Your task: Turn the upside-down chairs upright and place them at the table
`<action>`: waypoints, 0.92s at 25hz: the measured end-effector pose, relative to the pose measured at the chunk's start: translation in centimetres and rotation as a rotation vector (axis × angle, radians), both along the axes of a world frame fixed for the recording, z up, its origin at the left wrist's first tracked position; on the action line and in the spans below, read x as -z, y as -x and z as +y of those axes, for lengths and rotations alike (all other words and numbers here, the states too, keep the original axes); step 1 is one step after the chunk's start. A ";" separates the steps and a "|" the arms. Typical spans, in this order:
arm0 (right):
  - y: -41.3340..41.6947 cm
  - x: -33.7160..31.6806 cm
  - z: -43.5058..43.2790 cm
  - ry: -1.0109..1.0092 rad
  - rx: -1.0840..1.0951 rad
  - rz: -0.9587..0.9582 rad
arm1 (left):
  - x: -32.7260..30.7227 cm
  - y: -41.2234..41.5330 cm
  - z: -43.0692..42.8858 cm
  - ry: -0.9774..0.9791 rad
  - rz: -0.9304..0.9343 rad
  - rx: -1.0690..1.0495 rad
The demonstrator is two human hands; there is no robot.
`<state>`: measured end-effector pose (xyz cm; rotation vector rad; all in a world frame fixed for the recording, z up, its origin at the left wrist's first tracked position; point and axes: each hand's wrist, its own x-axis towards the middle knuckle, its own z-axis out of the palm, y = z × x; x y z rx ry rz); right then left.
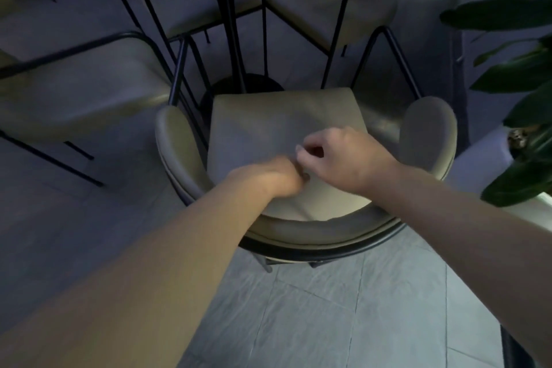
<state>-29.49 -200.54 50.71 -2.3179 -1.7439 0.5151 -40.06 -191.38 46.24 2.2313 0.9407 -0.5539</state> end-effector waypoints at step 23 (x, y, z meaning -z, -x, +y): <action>-6.3 -1.3 -1.7 -0.248 0.034 -0.252 | -4.9 -0.2 -1.1 -0.826 -0.134 -0.028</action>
